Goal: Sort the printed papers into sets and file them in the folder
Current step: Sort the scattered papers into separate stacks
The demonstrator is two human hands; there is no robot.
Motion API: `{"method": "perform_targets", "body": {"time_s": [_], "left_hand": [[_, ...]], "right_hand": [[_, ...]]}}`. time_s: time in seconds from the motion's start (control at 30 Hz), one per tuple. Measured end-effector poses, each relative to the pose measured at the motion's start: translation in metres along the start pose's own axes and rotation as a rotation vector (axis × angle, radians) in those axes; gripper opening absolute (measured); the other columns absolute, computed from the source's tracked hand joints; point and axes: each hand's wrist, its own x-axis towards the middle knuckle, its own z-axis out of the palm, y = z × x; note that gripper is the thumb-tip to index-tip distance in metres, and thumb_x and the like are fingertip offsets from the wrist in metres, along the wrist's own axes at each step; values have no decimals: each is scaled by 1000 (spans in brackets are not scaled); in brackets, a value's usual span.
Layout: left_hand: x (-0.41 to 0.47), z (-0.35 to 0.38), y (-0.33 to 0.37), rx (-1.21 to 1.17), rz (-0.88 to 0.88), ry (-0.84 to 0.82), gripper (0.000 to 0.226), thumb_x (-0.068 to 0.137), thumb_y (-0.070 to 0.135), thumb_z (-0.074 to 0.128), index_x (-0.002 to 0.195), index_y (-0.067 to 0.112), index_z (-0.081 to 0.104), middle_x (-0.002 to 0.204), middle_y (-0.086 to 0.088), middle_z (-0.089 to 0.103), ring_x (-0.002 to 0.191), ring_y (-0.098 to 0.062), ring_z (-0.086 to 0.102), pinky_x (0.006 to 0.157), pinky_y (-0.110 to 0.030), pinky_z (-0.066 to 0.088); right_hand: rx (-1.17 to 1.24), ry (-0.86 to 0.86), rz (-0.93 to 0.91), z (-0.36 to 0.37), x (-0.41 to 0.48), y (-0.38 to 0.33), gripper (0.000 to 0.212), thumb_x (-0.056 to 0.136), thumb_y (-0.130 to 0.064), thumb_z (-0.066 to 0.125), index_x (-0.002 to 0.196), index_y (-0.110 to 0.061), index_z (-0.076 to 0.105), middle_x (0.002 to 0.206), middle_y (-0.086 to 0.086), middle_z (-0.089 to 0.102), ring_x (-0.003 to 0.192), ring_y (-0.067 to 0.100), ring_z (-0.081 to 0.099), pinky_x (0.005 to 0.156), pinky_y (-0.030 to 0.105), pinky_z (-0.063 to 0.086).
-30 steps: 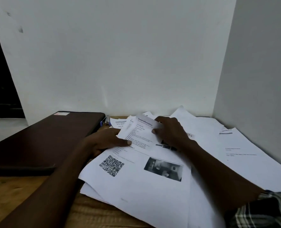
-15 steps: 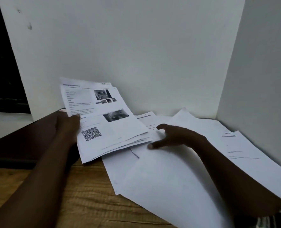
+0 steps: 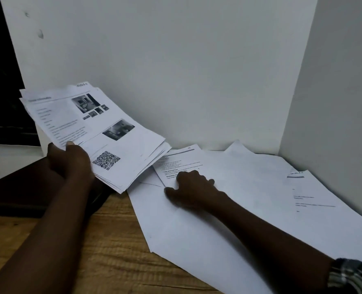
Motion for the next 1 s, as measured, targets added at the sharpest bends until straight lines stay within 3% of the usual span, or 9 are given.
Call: {"method": "perform_targets", "body": {"time_s": [0.17,0.37,0.47,0.53,0.6,0.7,0.77,0.87,1.0], "left_hand": [[1,1,1,-114,-1,-12,37,93,5,43,129,0,51,121,-7,62,104,-12,61,75,-8,48],[-3,1,4,-204,5,-33,37,94,3,42,129,-1,52,114,-3,60,101,-11,61,69,-5,47],[-3,2,3,-177,-93,-124,36,90,7,48,125,4,56,121,-10,64,104,-20,65,84,-25,54],[-4,1,2,-285,-323,-424,37,86,9,54,124,6,55,123,-17,65,105,-28,66,88,-44,55],[-18,1,5,-340,-527,-737,44,88,12,57,131,8,52,123,-19,65,107,-34,67,87,-53,55],[-48,8,9,-199,-470,-958,19,99,10,46,113,11,58,92,-7,75,75,-15,74,61,-29,61],[-65,11,8,-86,-467,-1068,19,100,12,43,110,9,60,76,-2,75,63,-11,72,55,-25,58],[-73,13,1,19,-523,-1179,34,100,18,43,130,5,55,97,-10,73,76,-19,71,68,-30,59],[-76,15,0,14,-585,-1250,45,101,43,42,131,13,58,120,-10,69,101,-22,64,85,-35,56]], "right_hand": [[-155,168,-116,7,-4,-23,25,90,-11,54,115,-9,54,120,10,52,115,32,52,98,41,36],[107,370,-14,-16,16,3,23,87,-20,54,107,-10,60,117,13,56,111,34,55,89,35,42],[480,700,153,-50,29,47,18,83,-25,52,86,-11,63,92,9,66,92,32,61,73,26,44],[571,838,119,-67,28,67,15,87,-24,51,80,-13,57,76,-3,61,78,22,56,61,13,36],[529,870,6,-73,24,66,14,88,-26,52,81,-14,55,73,-3,60,75,20,55,62,18,38],[382,833,-263,-62,16,38,19,87,-34,49,89,-17,57,83,10,69,81,33,65,71,39,51],[153,736,-381,-45,13,12,23,96,-32,44,106,-13,54,91,15,68,84,37,63,66,38,45],[-134,649,-446,-12,8,-21,26,102,-28,36,119,-11,45,99,12,66,88,37,62,63,35,29],[-92,625,-469,13,14,-27,23,101,-21,37,118,-10,46,99,9,65,85,34,63,61,34,30]]}}
